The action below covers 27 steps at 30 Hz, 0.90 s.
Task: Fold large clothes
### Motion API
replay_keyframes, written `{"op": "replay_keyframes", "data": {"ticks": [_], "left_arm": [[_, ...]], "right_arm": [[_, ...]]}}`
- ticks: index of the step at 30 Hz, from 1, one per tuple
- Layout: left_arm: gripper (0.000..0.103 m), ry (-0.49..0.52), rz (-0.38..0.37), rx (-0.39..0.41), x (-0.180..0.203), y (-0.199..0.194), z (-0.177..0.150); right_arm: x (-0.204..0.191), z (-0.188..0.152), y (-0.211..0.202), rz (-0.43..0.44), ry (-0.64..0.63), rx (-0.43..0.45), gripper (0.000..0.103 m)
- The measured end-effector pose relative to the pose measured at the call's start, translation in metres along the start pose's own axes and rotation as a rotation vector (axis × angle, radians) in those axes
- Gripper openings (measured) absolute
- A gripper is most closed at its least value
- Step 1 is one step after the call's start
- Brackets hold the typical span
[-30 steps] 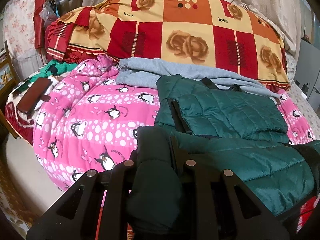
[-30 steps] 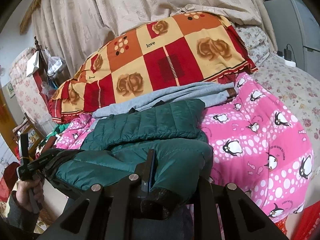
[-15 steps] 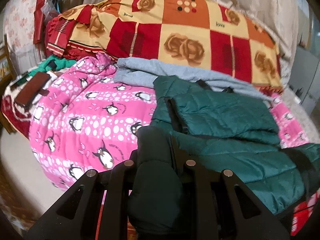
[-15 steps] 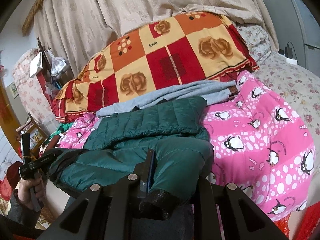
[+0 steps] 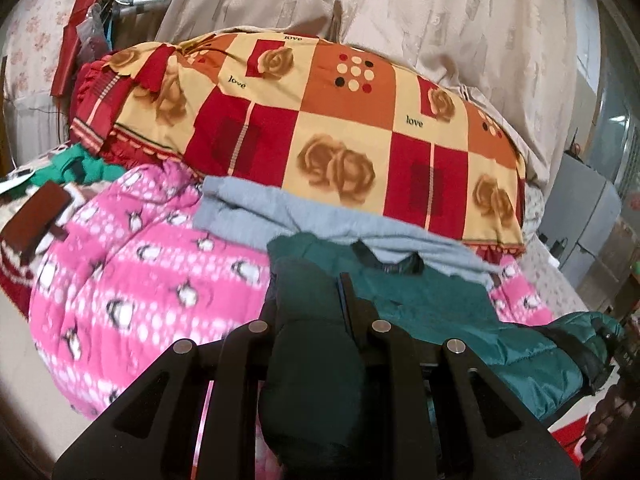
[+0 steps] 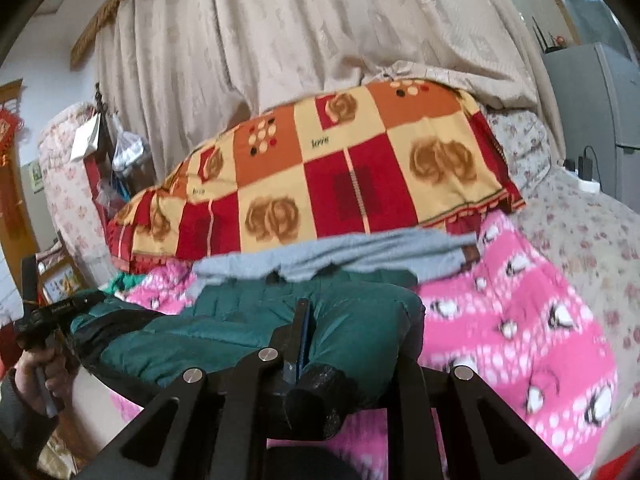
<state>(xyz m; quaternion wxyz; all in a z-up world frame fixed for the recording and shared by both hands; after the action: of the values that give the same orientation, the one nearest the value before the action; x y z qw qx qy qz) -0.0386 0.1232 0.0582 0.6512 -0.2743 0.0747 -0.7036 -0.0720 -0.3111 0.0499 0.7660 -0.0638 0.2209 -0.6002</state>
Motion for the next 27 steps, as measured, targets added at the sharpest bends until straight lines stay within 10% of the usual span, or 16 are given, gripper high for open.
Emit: {"op": "replay_keyframes", "data": {"ticks": [13, 27], "left_arm": [[0.016, -0.022, 0.115, -0.137, -0.011, 0.174, 0.047], [0.018, 0.082, 0.248, -0.258, -0.037, 0.318, 0.003]], "right_arm": [[0.032, 0.051, 0.156, -0.058, 0.093, -0.109, 0.015], [0.076, 0.015, 0.319, -0.147, 0.156, -0.326, 0.015]]}}
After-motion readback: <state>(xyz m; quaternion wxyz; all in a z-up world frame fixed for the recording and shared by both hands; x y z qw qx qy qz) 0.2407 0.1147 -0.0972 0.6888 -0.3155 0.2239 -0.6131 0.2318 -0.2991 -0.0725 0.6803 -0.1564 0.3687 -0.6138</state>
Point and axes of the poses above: each gripper's, at about its wrist camera, not at the fingertips, and y roughly the way its jaws point, x to its right, z to its top, the point moved 5 cm from there along y, roughly the way its jaws point, and after that the axes turned 3 degrees about -z, right-handed, at the moved point
